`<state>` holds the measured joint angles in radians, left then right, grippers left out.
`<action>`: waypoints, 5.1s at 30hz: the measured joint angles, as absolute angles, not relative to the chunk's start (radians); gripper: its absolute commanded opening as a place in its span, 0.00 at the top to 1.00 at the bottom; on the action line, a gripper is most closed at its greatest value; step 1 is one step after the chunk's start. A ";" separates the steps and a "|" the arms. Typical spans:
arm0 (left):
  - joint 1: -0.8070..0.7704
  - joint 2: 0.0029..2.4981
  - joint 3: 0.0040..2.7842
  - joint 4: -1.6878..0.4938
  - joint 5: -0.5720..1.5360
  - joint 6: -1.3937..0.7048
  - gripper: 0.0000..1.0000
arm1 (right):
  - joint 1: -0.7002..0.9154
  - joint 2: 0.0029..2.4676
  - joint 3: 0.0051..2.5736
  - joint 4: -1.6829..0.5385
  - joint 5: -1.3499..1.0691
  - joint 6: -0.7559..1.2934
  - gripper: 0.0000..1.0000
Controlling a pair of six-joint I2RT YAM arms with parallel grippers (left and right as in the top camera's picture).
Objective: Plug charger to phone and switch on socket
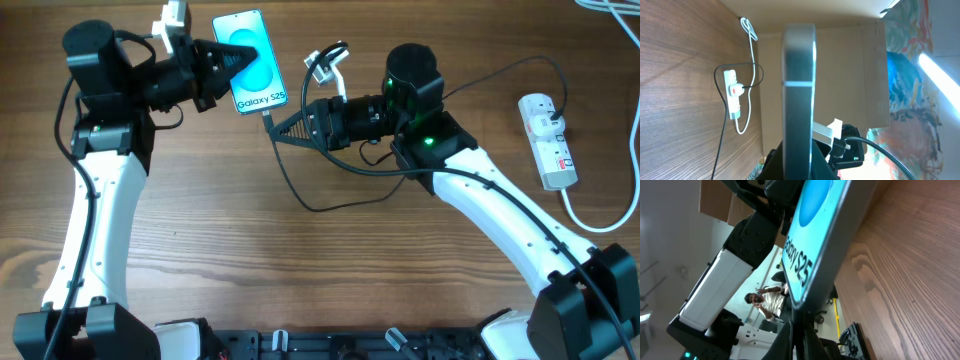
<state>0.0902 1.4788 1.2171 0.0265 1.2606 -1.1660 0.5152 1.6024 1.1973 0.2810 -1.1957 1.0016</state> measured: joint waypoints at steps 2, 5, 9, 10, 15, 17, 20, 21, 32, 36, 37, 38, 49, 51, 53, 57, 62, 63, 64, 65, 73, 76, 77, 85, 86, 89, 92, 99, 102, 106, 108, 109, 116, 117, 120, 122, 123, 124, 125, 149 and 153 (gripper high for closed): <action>0.087 1.479 1.217 0.027 1.257 -1.166 0.96 | 0.515 1.602 1.197 0.278 -1.196 0.997 0.96; 0.087 1.479 1.217 0.027 1.257 -1.166 0.96 | 0.515 1.602 1.197 0.278 -1.196 0.994 0.96; 0.087 1.479 1.217 0.027 1.258 -1.153 0.96 | 0.515 1.602 1.197 0.278 -1.196 0.994 0.96; 0.087 1.479 1.217 0.027 1.258 -1.146 0.96 | 0.515 1.602 1.197 0.278 -1.196 0.994 0.96; 0.087 1.479 1.217 0.027 1.258 -1.131 0.96 | 0.515 1.602 1.197 0.278 -1.196 0.994 0.96; 0.087 1.479 1.217 0.027 1.262 -1.122 0.96 | 0.515 1.602 1.197 0.278 -1.196 0.994 0.96; 0.087 1.479 1.217 0.028 1.267 -1.113 0.96 | 0.516 1.602 1.197 0.278 -1.196 0.995 0.96; 0.087 1.479 1.217 0.029 1.269 -1.112 0.96 | 0.516 1.602 1.197 0.277 -1.196 0.994 0.96; 0.087 1.479 1.217 0.037 1.278 -1.108 0.96 | 0.516 1.602 1.197 0.278 -1.194 1.028 0.96; 0.088 1.479 1.217 0.042 1.284 -1.088 0.96 | 0.520 1.602 1.197 0.278 -1.186 1.064 0.96; 0.088 1.479 1.217 0.043 1.287 -1.077 0.96 | 0.521 1.602 1.197 0.278 -1.185 1.071 0.96; 0.089 1.479 1.217 0.043 1.290 -1.069 0.96 | 0.521 1.602 1.197 0.277 -1.185 1.077 0.96; 0.095 1.479 1.217 0.044 1.353 -0.999 0.96 | 0.535 1.602 1.186 0.319 -1.176 1.100 0.96; 0.098 1.479 1.218 0.039 1.355 -0.999 0.96 | 0.537 1.602 1.186 0.323 -1.166 1.100 0.96; 0.099 1.479 1.218 0.038 1.356 -0.996 0.96 | 0.539 1.602 1.186 0.331 -1.156 1.100 0.96; 0.100 1.479 1.220 0.021 1.360 -0.996 0.96 | 0.539 1.602 1.185 0.355 -1.121 1.103 0.96; 0.098 1.479 1.222 0.022 1.348 -0.991 0.96 | 0.539 1.602 1.184 0.360 -1.101 1.102 0.85; 0.098 1.479 1.222 0.022 1.338 -0.988 0.96 | 0.539 1.602 1.184 0.364 -1.094 1.103 0.85; 0.098 1.479 1.222 0.022 1.330 -0.989 0.96 | 0.538 1.602 1.184 0.368 -1.087 1.106 0.85; 0.098 1.479 1.222 0.022 1.326 -0.988 0.96 | 0.538 1.602 1.184 0.368 -1.086 1.106 0.83; 0.049 1.479 1.222 0.002 1.424 -0.984 0.96 | 0.471 1.603 1.186 0.411 -1.012 1.081 0.23; 0.044 1.479 1.222 0.003 1.451 -0.976 0.96 | 0.466 1.603 1.187 0.398 -1.050 1.019 0.20; 0.046 1.479 1.222 0.003 1.453 -0.973 0.96 | 0.467 1.602 1.187 0.387 -1.073 1.004 0.20; 0.046 1.479 1.222 -0.002 1.404 -0.969 0.96 | 0.479 1.603 1.187 0.336 -1.344 0.918 0.32; 0.046 1.479 1.222 -0.010 1.391 -0.969 0.96 | 0.488 1.603 1.187 0.337 -1.351 0.914 0.32; 0.046 1.479 1.222 -0.026 1.363 -0.970 0.96 | 0.514 1.602 1.187 0.336 -1.347 0.913 0.37; 0.046 1.479 1.222 -0.027 1.355 -0.974 0.96 | 0.521 1.603 1.187 0.324 -1.315 0.912 0.49; 0.046 1.479 1.222 -0.027 1.350 -0.978 0.96 | 0.521 1.603 1.186 0.273 -1.271 0.910 0.86; 0.046 1.479 1.222 -0.026 1.351 -0.978 0.96 | 0.521 1.603 1.186 0.265 -1.262 0.924 0.96; 0.047 1.479 1.222 -0.019 1.361 -0.969 0.96 | 0.521 1.603 1.186 0.266 -1.263 0.945 0.96; 0.047 1.479 1.222 -0.019 1.364 -0.958 0.96 | 0.521 1.603 1.186 0.266 -1.262 0.953 0.96; 0.047 1.479 1.222 -0.019 1.368 -0.947 0.96 | 0.522 1.603 1.186 0.265 -1.262 0.958 0.96; 0.054 1.479 1.224 -0.018 1.385 -0.915 0.96 | 0.530 1.607 1.180 0.329 -1.254 1.044 0.96; 0.056 1.479 1.229 -0.017 1.385 -0.913 0.96 | 0.531 1.610 1.178 0.357 -1.255 1.068 0.96; 0.059 1.479 1.235 -0.015 1.385 -0.911 0.96 | 0.532 1.616 1.178 0.389 -1.252 1.115 0.96; 0.060 1.479 1.235 -0.015 1.386 -0.910 0.96 | 0.533 1.616 1.178 0.390 -1.251 1.137 0.96; 0.060 1.479 1.235 -0.015 1.389 -0.908 0.96 | 0.533 1.616 1.177 0.390 -1.251 1.144 0.96; 0.060 1.479 1.235 -0.015 1.389 -0.906 0.96 | 0.534 1.616 1.177 0.390 -1.248 1.153 0.96; 0.060 1.479 1.235 -0.015 1.389 -0.904 0.96 | 0.534 1.616 1.177 0.390 -1.246 1.160 0.96; 0.035 1.479 1.232 -0.027 1.453 -0.853 0.96 | 0.466 1.616 1.179 0.392 -1.018 1.113 0.01; 0.035 1.479 1.232 -0.027 1.457 -0.830 0.96 | 0.466 1.616 1.179 0.378 -1.055 1.048 0.00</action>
